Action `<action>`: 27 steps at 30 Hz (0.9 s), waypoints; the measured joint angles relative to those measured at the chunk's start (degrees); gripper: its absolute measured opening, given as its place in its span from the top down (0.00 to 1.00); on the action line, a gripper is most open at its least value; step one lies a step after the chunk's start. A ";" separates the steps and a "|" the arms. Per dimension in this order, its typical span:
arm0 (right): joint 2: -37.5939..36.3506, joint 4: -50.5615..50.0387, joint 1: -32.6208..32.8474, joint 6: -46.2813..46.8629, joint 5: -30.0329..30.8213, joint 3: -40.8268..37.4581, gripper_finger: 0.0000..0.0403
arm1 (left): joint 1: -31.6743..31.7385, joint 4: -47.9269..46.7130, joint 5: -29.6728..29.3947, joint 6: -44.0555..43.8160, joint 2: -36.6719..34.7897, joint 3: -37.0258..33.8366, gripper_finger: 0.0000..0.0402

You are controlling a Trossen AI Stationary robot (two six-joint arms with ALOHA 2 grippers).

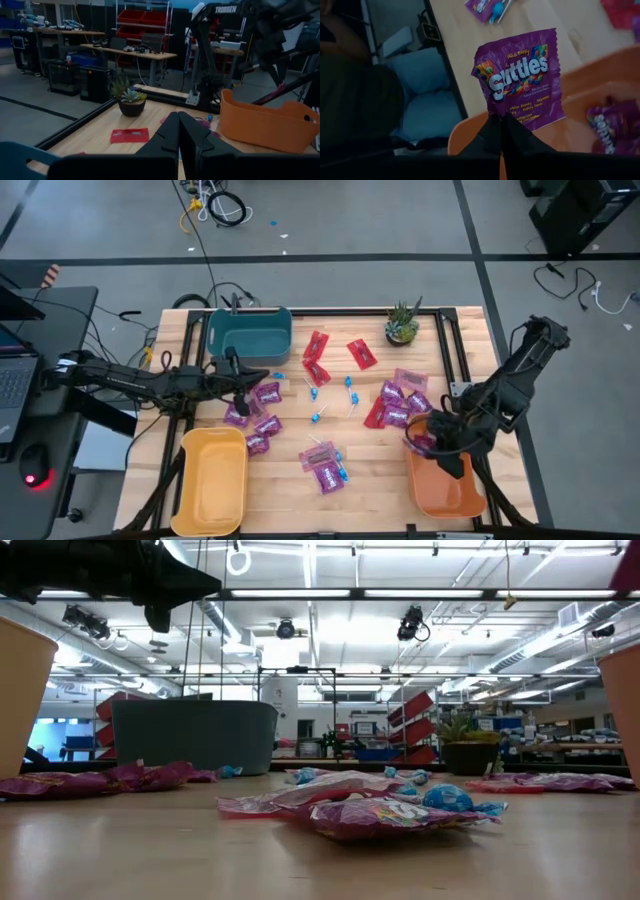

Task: Sort candy
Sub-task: Put the purple candy into the orange bin

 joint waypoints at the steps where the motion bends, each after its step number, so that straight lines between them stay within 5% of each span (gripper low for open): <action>1: 0.02 -0.24 0.63 0.86 -0.01 0.00 1.00 | 0.00 0.38 0.00 0.02 0.00 0.00 0.99; 18: 0.20 -9.55 12.51 26.46 -4.86 0.00 1.00 | 0.02 0.63 0.00 0.10 0.00 0.00 0.99; 27: 0.50 -17.13 14.67 32.63 -4.88 0.00 1.00 | 0.02 0.61 0.00 1.37 0.01 0.00 0.99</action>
